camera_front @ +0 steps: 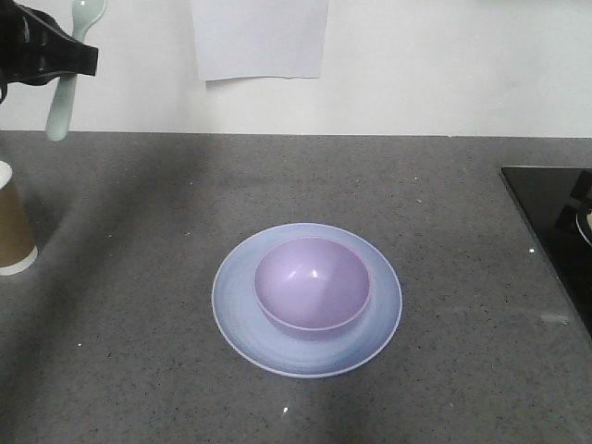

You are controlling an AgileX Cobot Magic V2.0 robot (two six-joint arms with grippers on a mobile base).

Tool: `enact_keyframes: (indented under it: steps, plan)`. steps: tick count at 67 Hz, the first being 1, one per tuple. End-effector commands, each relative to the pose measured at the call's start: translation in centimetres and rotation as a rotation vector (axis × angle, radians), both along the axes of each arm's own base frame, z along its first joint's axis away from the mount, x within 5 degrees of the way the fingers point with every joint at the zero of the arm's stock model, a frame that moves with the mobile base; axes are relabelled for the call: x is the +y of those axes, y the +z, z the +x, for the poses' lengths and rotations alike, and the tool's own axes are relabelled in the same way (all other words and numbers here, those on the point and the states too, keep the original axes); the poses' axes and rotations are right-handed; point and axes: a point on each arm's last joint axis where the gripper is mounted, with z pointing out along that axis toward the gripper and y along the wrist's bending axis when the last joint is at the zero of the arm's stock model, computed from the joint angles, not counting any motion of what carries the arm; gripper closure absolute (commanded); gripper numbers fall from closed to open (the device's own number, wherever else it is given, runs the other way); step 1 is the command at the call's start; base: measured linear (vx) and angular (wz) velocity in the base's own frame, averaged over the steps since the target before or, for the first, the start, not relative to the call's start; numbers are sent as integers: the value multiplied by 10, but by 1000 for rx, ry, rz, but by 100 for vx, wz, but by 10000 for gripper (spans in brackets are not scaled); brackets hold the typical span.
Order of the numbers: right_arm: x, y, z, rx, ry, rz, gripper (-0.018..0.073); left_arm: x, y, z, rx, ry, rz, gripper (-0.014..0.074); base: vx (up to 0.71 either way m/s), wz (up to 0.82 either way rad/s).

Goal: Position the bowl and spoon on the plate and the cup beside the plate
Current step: 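Move the pale green spoon with the left gripper over the bowl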

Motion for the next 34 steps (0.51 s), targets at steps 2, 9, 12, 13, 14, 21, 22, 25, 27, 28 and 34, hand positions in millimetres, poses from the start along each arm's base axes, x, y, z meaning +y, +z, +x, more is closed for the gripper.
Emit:
enact_keyframes:
  steps: [2, 9, 12, 13, 14, 21, 22, 25, 27, 28, 34]
  plan:
    - [-14, 1, -10, -53, -111, -7, 565, -10, 22, -7, -99, -87, -81, 603, 0, 0]
    - [-21, -16, -16, -6, -164, -52, 565, -24, 16, 3, -14, -157, -87, 603, 0, 0]
    - [-22, -22, -18, 9, -170, -65, 565, -30, 14, 6, 11, -186, -75, 603, 0, 0]
    - [-22, -24, -18, 13, -170, -67, 565, -35, 12, 7, 21, -200, -73, 603, 0, 0]
    - [-23, -26, -20, 14, -170, -68, 565, -38, 11, 10, 33, -213, -70, 603, 0, 0]
    - [-24, -40, -24, 46, -169, -79, 565, -64, 5, 19, 86, -301, -41, 603, 0, 0]
    - [-24, -41, -24, 51, -169, -78, 565, -66, 4, 20, 88, -305, -34, 603, 0, 0]
    - [-24, -48, -24, 79, -173, -81, 565, -78, 2, 22, 105, -342, -5, 603, 0, 0]
    - [-25, -52, -25, 96, -179, -85, 565, -85, -3, 26, 123, -360, 26, 603, 0, 0]
    - [-25, -55, -24, 108, -181, -88, 565, -88, -5, 26, 129, -370, 40, 603, 0, 0]
    - [-27, -67, -25, 169, -201, -102, 565, -106, -16, 30, 172, -419, 129, 603, 0, 0]
